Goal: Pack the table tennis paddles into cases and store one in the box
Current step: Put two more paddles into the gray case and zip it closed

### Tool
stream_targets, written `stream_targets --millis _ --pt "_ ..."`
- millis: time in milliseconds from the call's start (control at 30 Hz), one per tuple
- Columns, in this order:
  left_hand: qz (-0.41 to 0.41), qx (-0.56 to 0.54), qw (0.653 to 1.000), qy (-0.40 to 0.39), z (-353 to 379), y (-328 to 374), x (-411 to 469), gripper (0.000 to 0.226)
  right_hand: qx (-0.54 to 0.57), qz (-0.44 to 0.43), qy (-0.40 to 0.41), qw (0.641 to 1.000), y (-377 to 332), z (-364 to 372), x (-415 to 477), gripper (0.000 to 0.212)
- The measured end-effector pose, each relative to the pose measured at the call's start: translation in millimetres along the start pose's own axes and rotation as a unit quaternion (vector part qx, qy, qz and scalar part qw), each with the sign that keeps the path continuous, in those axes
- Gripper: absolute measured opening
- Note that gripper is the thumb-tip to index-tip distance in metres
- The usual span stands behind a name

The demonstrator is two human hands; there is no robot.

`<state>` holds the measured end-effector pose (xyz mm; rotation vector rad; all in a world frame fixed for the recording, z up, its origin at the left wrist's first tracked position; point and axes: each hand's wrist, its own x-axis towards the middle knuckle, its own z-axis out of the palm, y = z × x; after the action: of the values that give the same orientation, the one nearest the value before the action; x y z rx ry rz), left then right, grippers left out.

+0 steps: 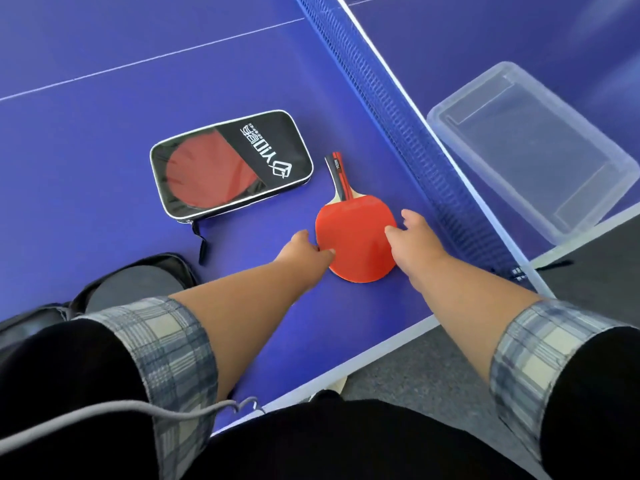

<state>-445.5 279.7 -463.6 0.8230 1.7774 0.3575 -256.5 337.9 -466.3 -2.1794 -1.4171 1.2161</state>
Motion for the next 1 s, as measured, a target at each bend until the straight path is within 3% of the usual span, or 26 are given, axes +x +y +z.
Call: stream_targets --millis 200,333,467,533,600,633,700,767,833,900,1000 --pt "-0.050 -0.127 0.990 0.037 18 10 17 0.055 -0.083 0.024 -0.046 0.995 4 8 15 0.071" --pt "-0.087 -0.193 0.976 0.042 14 11 14 0.055 0.016 0.042 -0.063 0.997 11 9 4 0.054" --pt "-0.074 -0.214 0.973 0.033 -2 3 -1 0.051 0.090 0.058 -0.074 0.991 11 10 -9 0.057" --pt "-0.051 -0.202 0.977 0.037 -13 -3 -8 0.049 0.074 0.030 -0.047 0.996 3 9 -14 0.062" --pt "-0.035 -0.187 0.981 0.040 -27 -9 -18 0.049 0.015 -0.084 0.013 0.996 -9 7 -18 0.066" --pt "-0.029 -0.178 0.983 0.039 -35 -13 -24 0.049 -0.023 -0.182 0.037 0.982 -16 6 -20 0.066" --pt "-0.016 -0.163 0.986 0.039 -50 -22 -38 0.047 -0.110 -0.368 0.041 0.922 -34 7 -27 0.063" --pt "-0.007 -0.155 0.987 0.037 -65 -34 -51 0.045 -0.219 -0.461 -0.012 0.860 -54 12 -33 0.064" --pt "-0.003 -0.154 0.988 0.029 -79 -49 -64 0.045 -0.325 -0.500 -0.065 0.800 -73 27 -43 0.067" --pt "0.000 -0.160 0.987 0.013 -88 -58 -73 0.045 -0.389 -0.503 -0.110 0.764 -85 41 -53 0.068" --pt "0.007 -0.173 0.985 0.017 -106 -81 -88 0.043 -0.415 -0.454 -0.186 0.766 -95 67 -74 0.059"
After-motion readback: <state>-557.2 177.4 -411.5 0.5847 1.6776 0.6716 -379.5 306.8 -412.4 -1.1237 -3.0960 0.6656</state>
